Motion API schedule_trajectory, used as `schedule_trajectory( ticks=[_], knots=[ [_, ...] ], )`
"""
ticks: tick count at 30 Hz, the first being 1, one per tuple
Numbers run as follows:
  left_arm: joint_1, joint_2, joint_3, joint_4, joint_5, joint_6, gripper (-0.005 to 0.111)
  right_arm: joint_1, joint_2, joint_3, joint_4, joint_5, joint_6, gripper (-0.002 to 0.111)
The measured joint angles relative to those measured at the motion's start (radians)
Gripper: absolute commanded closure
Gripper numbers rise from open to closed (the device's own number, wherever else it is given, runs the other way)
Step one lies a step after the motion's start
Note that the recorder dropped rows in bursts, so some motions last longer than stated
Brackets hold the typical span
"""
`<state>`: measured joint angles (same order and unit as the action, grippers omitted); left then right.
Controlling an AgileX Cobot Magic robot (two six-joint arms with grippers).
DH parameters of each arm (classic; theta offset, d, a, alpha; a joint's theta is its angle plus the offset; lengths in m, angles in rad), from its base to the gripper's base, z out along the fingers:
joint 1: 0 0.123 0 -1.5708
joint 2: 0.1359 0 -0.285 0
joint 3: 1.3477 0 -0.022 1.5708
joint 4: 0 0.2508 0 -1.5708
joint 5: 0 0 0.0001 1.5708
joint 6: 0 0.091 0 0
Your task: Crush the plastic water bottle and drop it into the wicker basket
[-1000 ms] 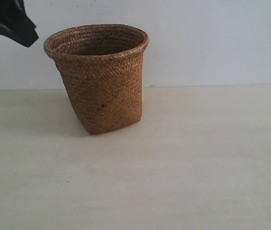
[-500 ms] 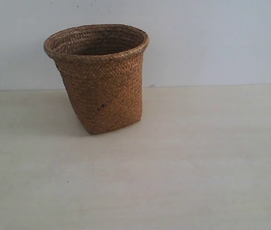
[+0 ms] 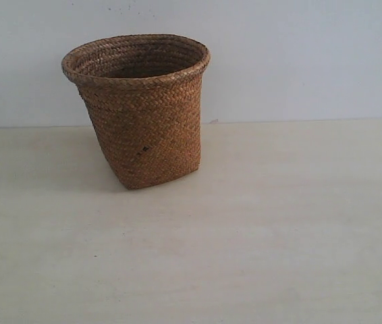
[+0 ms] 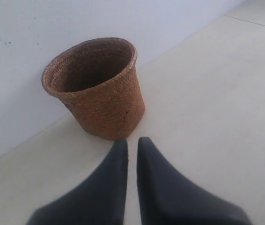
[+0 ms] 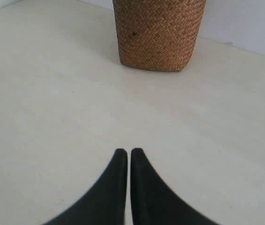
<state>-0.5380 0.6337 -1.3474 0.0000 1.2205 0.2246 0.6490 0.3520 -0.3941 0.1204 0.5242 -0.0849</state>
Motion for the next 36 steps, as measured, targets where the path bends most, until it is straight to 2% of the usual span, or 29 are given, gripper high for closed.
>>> schedule_trajectory(
  ticks=[3,8,10,11,12,15,22,29,36],
  knots=[
    [0.039,-0.069,0.139,-0.016,-0.082,-0.030,0.103,0.000,0.000,0.000,0.000,0.000,0.000,0.108],
    [0.122,-0.161,0.380,-0.094,-0.296,-0.039,0.103,0.000,0.000,0.000,0.000,0.000,0.000,0.108],
    [0.155,-0.204,0.490,-0.131,-0.403,-0.039,0.103,0.000,0.000,0.000,0.000,0.000,0.000,0.108],
    [0.184,-0.247,0.603,-0.166,-0.520,-0.039,0.103,0.000,0.000,0.000,0.000,0.000,0.000,0.108],
    [0.194,-0.266,0.649,-0.180,-0.570,-0.039,0.103,0.000,0.000,0.000,0.000,0.000,0.000,0.108],
    [0.247,-0.336,0.909,-0.217,-0.861,-0.039,0.103,0.000,0.000,0.000,0.000,0.000,0.000,0.108],
    [0.330,-0.403,1.224,-0.225,-1.151,-0.033,0.103,0.000,0.000,0.000,0.000,0.000,0.000,0.108],
    [0.406,-0.600,1.341,-0.225,-1.182,-0.022,0.103,0.000,0.000,0.000,0.000,0.000,0.000,0.108],
    [0.444,-0.631,1.342,-0.235,-1.044,-0.018,0.103,0.000,0.000,0.000,0.000,0.000,0.000,0.108]
  ],
)
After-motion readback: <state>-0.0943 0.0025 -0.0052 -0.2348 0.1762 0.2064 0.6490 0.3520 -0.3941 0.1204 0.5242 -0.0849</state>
